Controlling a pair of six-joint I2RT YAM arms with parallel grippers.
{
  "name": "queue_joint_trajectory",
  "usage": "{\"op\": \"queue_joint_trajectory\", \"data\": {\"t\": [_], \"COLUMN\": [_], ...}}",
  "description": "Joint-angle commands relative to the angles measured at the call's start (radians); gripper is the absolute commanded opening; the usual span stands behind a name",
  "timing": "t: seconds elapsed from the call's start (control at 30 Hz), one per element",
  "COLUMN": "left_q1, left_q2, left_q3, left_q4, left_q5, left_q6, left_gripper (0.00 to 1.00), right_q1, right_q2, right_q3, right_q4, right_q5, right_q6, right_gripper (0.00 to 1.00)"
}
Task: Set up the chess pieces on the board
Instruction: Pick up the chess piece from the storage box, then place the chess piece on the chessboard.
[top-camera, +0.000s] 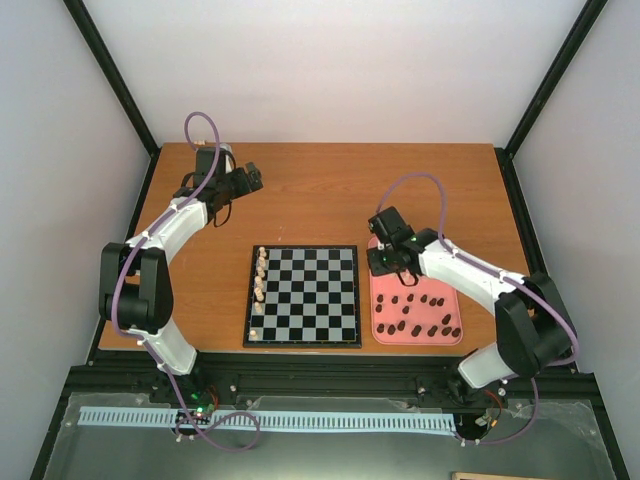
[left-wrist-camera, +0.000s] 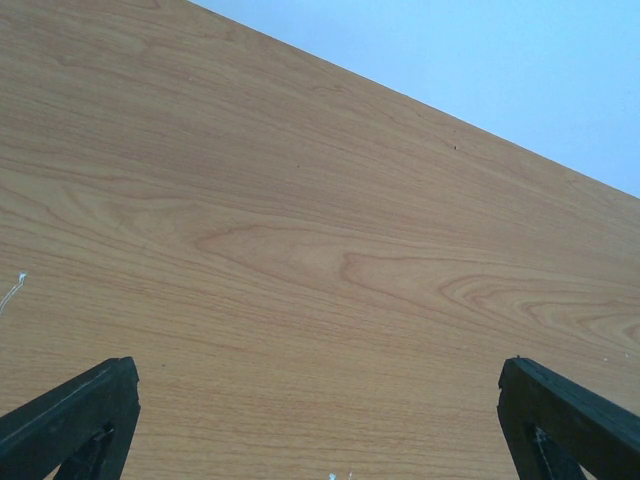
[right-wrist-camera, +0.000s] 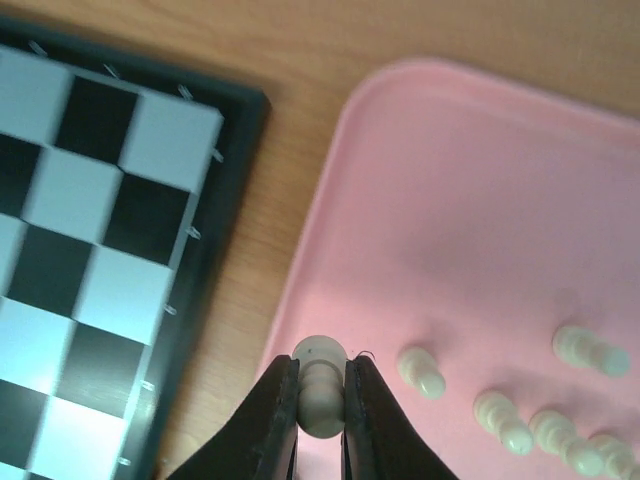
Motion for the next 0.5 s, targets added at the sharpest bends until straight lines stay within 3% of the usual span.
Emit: {"op": "queue_joint_trajectory", "data": {"t": [0.0,0.27,0.47], "left_q1": [-0.004,-0.004,-0.004], "left_q2": [0.012,-0.004,-0.011], "left_q3": [0.028,0.024,0.022], "left_q4": [0.01,0.005,0.003], "left_q5": [-0.001,-0.01,-0.007], "left_q6": [0.012,0.014,0.015], "left_gripper": [1.0,1.0,1.0], "right_q1": [0.038,0.213,0.274], "right_q2": [-0.009,0.264,0.493], "right_q3": [0.104,0.411,0.664], "right_q4": [-0.028,-0.04,-0.091], "right_q5": [-0.003,-0.061,-0.102], "right_q6": [0.004,-0.045,-0.087], "right_gripper": [0.11,0.11,0.11]}}
